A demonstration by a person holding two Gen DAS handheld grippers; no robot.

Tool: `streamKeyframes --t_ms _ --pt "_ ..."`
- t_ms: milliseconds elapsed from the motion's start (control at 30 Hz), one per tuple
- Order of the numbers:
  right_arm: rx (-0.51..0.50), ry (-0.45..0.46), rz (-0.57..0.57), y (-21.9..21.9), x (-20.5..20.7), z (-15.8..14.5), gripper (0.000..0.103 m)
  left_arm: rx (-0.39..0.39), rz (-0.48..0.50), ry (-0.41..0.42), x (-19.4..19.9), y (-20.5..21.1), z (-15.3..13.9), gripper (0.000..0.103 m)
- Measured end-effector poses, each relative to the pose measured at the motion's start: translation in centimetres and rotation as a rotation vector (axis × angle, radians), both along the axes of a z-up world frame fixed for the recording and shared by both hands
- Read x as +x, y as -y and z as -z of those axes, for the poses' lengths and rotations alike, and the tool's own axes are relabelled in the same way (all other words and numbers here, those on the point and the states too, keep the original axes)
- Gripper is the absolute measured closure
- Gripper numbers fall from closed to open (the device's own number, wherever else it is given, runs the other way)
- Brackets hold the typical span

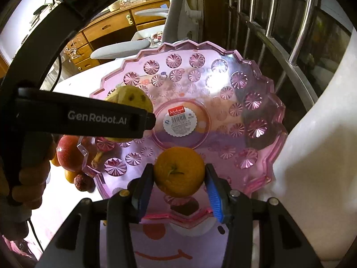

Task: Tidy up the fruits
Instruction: 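Carry the pear and orange into the pink bowl and open both grippers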

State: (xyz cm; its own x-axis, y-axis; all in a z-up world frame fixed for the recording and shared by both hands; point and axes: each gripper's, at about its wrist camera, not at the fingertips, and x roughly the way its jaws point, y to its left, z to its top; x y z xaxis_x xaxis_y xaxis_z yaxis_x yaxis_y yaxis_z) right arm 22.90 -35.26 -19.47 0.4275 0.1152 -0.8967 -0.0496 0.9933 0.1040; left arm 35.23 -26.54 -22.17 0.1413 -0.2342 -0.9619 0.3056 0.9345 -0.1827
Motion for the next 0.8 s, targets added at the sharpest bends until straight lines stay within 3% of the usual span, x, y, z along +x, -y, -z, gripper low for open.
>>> streamKeyframes --t_ms 100,167,200,367,500,800 --pt "-0.004 0.017 0.007 -0.1 -0.3 -0.4 0.052 -0.034 -0.014 0.025 -0.2 -0.7 -0.9 0.03" --pt "-0.003 0.032 0.015 -0.2 -0.3 -0.7 0.039 -0.041 -0.02 0.055 -0.2 -1.0 -1.9 0.023" --pt "-0.007 0.04 0.018 -0.2 -0.4 -0.9 0.037 -0.043 -0.022 0.068 -0.3 -1.2 -2.4 0.023" --pt "-0.009 0.054 0.044 -0.5 -0.8 -1.9 0.037 -0.066 -0.059 0.103 -1.1 -3.8 -4.8 0.023" --pt "0.0 0.068 0.062 -1.3 -1.6 -2.9 0.037 -0.033 -0.093 0.132 -1.7 -6.5 -6.2 0.022" --pt "0.052 0.072 0.141 -3.1 -4.0 -4.3 0.037 -0.015 -0.167 0.154 -3.8 -16.2 -7.4 0.023"
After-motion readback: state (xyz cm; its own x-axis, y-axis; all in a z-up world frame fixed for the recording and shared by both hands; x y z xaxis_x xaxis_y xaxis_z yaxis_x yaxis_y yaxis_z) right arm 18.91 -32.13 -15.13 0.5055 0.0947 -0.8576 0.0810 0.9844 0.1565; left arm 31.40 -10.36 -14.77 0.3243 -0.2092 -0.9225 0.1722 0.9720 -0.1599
